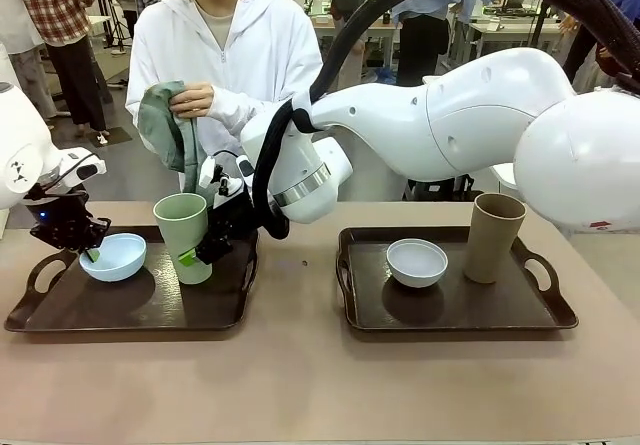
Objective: Set up a tray with a mat and arrange the tableware.
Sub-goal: Pick up the Picnic Bowl and Reusable plastic cup from the Handle tray in front of the human's position and hold them in the air.
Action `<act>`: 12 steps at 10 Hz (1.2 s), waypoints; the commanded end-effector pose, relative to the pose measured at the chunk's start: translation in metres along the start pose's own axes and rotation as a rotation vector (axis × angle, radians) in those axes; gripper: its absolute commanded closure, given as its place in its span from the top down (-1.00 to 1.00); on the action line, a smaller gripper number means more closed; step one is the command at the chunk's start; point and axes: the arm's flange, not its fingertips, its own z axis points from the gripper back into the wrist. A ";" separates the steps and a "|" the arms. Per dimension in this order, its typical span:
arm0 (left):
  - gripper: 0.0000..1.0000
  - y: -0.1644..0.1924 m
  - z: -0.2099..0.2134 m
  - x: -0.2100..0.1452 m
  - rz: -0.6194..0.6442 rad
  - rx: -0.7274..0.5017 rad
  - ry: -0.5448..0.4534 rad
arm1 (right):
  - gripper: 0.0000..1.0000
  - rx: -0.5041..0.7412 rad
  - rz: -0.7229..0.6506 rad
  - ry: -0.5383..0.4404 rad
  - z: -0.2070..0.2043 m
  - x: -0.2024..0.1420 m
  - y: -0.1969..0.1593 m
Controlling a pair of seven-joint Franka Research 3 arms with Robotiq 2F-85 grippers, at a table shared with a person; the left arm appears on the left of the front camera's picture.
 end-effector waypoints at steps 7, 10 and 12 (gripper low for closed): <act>-1.00 0.008 0.098 -0.031 -0.073 0.020 0.134 | -0.78 -0.109 -0.095 0.043 0.083 0.082 0.039; -1.00 0.013 0.202 -0.065 -0.089 -0.046 0.033 | -0.78 -0.172 -0.078 0.095 0.115 0.152 0.078; -1.00 0.014 0.243 -0.083 -0.071 -0.046 -0.027 | -0.78 -0.184 -0.095 0.108 0.116 0.165 0.087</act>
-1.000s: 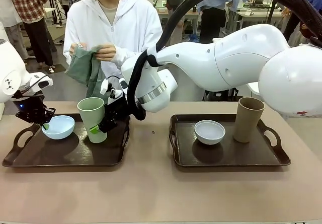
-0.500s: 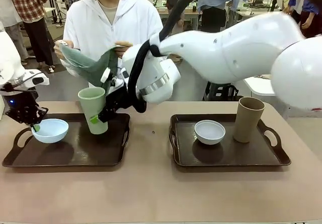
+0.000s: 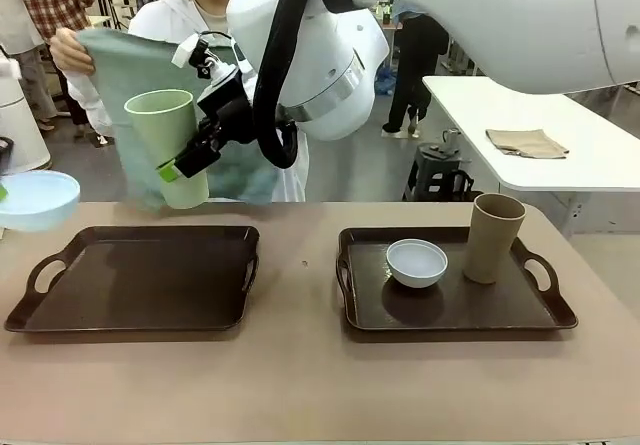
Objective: Set up a tray with a mat and arrange the tableware.
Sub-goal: Pick up the Picnic Bowl and Reusable plastic cup from the Handle tray in front of the human's position and hold them in the air.
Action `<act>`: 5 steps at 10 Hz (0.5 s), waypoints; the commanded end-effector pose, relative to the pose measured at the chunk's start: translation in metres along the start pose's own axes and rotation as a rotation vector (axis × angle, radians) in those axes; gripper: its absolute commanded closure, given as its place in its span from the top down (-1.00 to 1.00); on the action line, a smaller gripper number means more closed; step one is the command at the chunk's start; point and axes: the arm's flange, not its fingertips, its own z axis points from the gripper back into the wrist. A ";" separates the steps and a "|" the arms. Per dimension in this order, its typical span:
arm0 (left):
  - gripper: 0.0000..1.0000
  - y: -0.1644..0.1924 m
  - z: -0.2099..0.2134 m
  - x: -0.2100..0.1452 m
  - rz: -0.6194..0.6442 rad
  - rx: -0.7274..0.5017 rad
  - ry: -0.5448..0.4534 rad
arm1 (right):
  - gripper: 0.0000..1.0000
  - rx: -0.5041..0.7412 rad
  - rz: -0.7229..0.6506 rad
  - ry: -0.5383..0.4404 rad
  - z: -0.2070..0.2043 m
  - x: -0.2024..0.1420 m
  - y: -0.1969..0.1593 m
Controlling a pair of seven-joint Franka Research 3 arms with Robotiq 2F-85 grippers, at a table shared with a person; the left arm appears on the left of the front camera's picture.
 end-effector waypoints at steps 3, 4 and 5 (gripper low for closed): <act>-1.00 0.000 0.000 0.000 0.000 0.000 0.000 | -0.78 0.002 -0.018 0.014 -0.002 -0.004 0.001; -1.00 0.000 0.000 0.000 0.000 0.000 0.000 | -0.78 0.002 -0.018 0.014 -0.002 -0.004 0.001; -1.00 0.000 0.000 0.000 0.000 0.000 0.000 | -0.78 0.002 -0.018 0.014 -0.002 -0.004 0.001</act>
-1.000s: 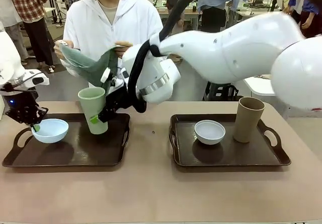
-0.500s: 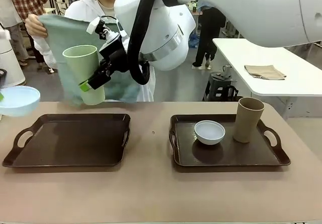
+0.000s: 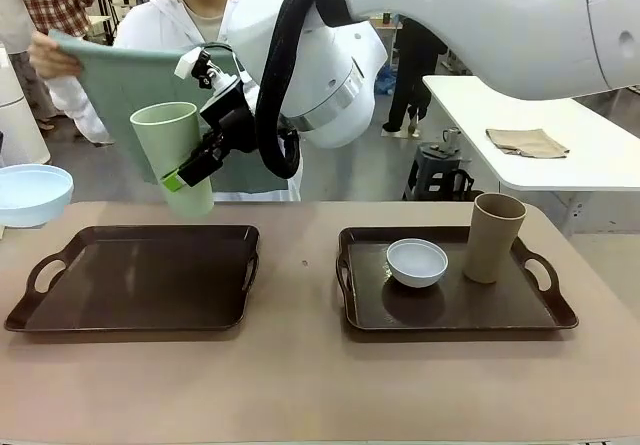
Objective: Set up a tray with a mat and arrange the tableware.
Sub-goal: Pick up the Picnic Bowl and Reusable plastic cup from the Handle tray in front of the human's position and hold them in the air, then place the Picnic Bowl and Reusable plastic cup back onto the Handle tray in front of the human's position.
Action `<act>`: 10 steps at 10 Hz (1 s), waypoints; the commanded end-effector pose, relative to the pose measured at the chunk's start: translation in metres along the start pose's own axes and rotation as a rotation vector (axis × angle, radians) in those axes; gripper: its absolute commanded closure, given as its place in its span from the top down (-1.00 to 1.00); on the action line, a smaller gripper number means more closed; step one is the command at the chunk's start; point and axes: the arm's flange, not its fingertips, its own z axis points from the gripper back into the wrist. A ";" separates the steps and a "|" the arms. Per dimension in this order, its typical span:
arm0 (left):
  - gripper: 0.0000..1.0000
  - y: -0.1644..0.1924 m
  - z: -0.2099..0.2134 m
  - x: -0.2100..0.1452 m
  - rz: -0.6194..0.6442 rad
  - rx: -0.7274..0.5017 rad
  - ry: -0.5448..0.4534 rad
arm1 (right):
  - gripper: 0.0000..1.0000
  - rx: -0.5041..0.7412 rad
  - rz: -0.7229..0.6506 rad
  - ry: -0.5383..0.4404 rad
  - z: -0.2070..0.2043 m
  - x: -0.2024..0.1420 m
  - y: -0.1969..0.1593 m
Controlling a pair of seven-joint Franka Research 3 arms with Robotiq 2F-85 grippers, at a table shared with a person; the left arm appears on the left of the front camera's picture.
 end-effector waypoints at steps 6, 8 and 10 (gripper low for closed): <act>-1.00 0.000 0.000 0.002 -0.004 0.004 -0.011 | -0.78 -0.006 0.023 -0.003 0.004 0.005 0.004; -1.00 0.000 0.000 0.002 -0.004 0.004 -0.011 | -0.78 -0.006 0.023 -0.003 0.004 0.005 0.004; -1.00 0.000 0.000 0.002 -0.004 0.004 -0.011 | -0.78 -0.006 0.023 -0.003 0.004 0.005 0.004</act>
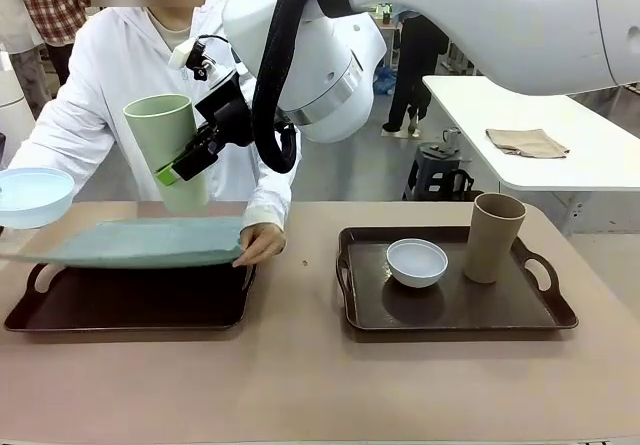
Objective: Set up a tray with a mat and arrange the tableware.
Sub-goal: Place the Picnic Bowl and Reusable plastic cup back onto the Handle tray in front of the human's position.
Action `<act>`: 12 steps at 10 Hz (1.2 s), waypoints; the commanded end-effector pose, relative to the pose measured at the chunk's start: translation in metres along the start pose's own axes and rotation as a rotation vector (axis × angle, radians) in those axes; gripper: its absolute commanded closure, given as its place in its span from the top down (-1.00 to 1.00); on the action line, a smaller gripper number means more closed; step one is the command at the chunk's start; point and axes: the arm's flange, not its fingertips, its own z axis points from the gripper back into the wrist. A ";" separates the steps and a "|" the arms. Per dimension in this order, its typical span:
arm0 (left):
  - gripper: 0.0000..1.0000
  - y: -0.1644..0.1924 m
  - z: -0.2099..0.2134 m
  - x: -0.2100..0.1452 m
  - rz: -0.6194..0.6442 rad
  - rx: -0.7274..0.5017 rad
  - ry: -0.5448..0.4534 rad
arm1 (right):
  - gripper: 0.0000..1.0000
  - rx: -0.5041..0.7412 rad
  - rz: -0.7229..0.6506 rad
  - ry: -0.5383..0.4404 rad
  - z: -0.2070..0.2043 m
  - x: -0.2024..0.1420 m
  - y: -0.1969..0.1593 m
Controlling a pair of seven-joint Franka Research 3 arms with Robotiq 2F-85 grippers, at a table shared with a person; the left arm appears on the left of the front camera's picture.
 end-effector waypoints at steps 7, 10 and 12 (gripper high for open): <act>-1.00 0.000 0.002 0.001 -0.004 0.004 -0.015 | -0.78 -0.004 0.013 0.005 0.001 -0.002 0.002; -1.00 0.000 0.002 0.001 -0.004 0.004 -0.015 | -0.78 -0.004 0.013 0.005 0.001 -0.002 0.002; -1.00 0.000 0.002 0.001 -0.004 0.004 -0.015 | -0.78 -0.004 0.013 0.005 0.001 -0.002 0.002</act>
